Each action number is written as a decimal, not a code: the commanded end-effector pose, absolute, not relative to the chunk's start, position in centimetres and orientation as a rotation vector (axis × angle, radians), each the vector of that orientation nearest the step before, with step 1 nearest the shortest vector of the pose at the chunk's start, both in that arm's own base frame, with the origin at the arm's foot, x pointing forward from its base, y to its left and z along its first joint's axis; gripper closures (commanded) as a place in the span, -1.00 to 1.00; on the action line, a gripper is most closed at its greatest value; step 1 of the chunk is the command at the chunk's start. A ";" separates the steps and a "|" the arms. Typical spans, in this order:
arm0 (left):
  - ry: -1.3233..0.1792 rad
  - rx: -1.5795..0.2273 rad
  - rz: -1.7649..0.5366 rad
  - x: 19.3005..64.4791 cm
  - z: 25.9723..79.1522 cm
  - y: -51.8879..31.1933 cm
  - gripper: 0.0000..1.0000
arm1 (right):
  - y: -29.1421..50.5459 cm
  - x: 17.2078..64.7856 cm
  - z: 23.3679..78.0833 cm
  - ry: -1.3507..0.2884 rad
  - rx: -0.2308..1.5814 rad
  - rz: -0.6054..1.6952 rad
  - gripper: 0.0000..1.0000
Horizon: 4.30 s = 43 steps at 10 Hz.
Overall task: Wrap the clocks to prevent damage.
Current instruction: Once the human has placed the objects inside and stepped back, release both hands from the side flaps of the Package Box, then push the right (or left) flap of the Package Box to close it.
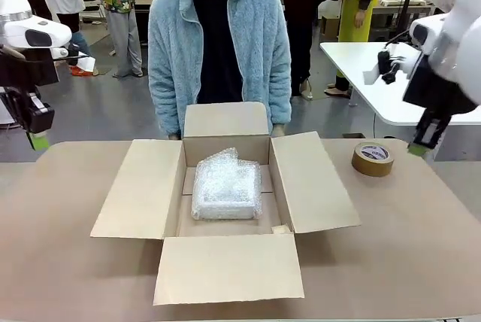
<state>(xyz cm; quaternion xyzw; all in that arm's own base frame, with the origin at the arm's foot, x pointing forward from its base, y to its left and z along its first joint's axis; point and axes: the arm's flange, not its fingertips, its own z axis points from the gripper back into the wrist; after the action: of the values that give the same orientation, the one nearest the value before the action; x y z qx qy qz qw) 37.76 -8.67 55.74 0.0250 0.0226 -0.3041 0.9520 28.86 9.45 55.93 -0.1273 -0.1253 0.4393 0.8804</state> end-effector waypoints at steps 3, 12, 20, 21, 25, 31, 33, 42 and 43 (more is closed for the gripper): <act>0.095 -0.015 -0.738 37.8 55.8 -8.3 0.99 | 9.4 28.9 56.1 -0.262 -0.266 0.916 0.98; 0.079 0.060 -1.463 36.1 55.6 -10.8 0.99 | 7.4 28.5 55.8 -0.106 -0.151 1.472 0.98; 0.110 0.077 -1.453 35.7 55.9 -10.9 0.99 | 7.5 27.8 55.3 -0.108 -0.171 1.479 0.98; 0.110 0.077 -1.453 35.7 55.9 -10.9 0.99 | 7.5 27.8 55.3 -0.108 -0.171 1.479 0.98; 0.110 0.077 -1.453 35.7 55.9 -10.9 0.99 | 7.5 27.8 55.3 -0.108 -0.171 1.479 0.98; 0.110 0.077 -1.453 35.7 55.9 -10.9 0.99 | 7.5 27.8 55.3 -0.108 -0.171 1.479 0.98; 0.110 0.077 -1.453 35.7 55.9 -10.9 0.99 | 7.5 27.8 55.3 -0.108 -0.171 1.479 0.98; 0.110 0.077 -1.453 35.7 55.9 -10.9 0.99 | 7.5 27.8 55.3 -0.108 -0.171 1.479 0.98; 0.110 0.077 -1.453 35.7 55.9 -10.9 0.99 | 7.5 27.8 55.3 -0.108 -0.171 1.479 0.98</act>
<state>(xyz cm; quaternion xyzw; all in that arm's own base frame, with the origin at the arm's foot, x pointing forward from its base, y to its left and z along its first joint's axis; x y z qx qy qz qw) 35.87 -11.03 55.68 0.0310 0.0475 -0.6638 0.7457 27.98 7.45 55.59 -0.0815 -0.0491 0.6692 0.7370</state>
